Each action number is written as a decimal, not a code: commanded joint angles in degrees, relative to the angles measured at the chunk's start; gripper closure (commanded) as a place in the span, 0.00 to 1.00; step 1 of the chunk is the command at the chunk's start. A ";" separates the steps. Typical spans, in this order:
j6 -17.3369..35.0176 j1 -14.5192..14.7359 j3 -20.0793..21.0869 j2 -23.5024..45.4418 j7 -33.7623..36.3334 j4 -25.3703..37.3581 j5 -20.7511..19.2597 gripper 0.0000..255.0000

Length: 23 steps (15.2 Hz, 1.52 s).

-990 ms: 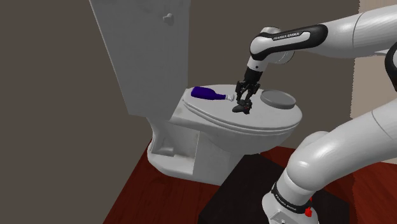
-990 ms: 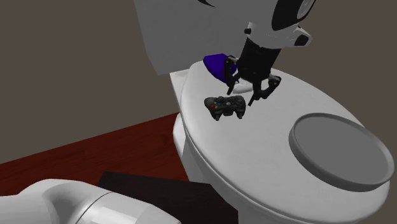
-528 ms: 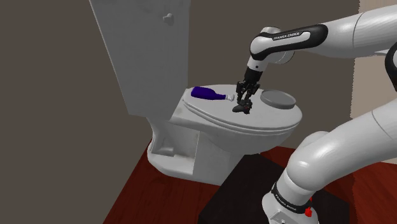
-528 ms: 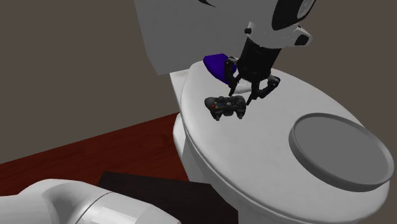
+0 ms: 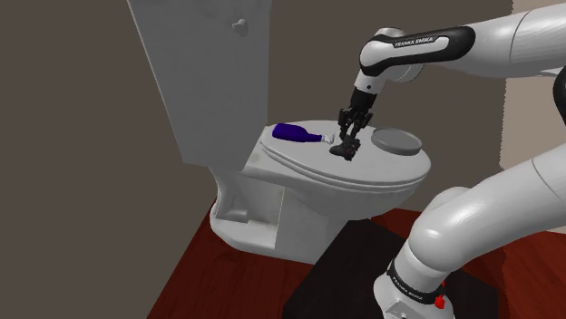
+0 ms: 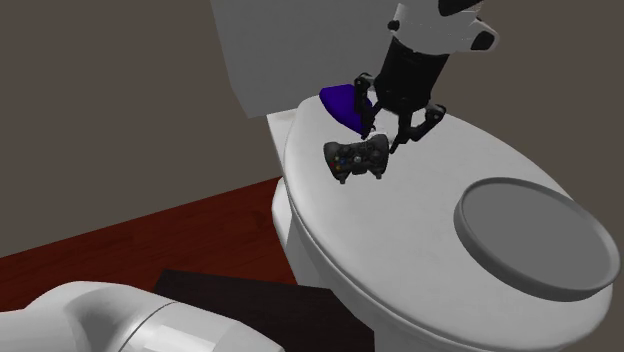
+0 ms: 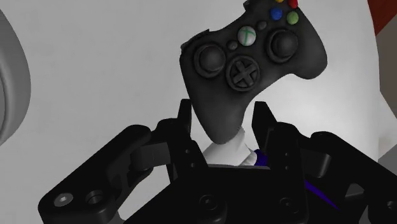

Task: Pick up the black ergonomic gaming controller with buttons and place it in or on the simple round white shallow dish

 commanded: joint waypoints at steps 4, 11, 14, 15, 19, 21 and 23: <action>-3.72 0.15 0.45 -0.24 0.56 3.50 0.12 1.00; -9.02 0.42 0.98 -0.20 1.23 8.89 0.37 1.00; -10.86 0.13 -0.04 0.35 -0.04 11.19 0.13 1.00; -11.25 -0.24 -1.18 0.85 -1.49 11.97 -0.17 1.00; -12.74 -1.44 -5.94 3.53 -7.48 15.71 -0.97 1.00; -13.48 -1.91 -8.45 5.32 -10.62 17.97 -1.06 1.00; -14.22 -2.32 -11.05 7.45 -13.89 20.48 -0.87 1.00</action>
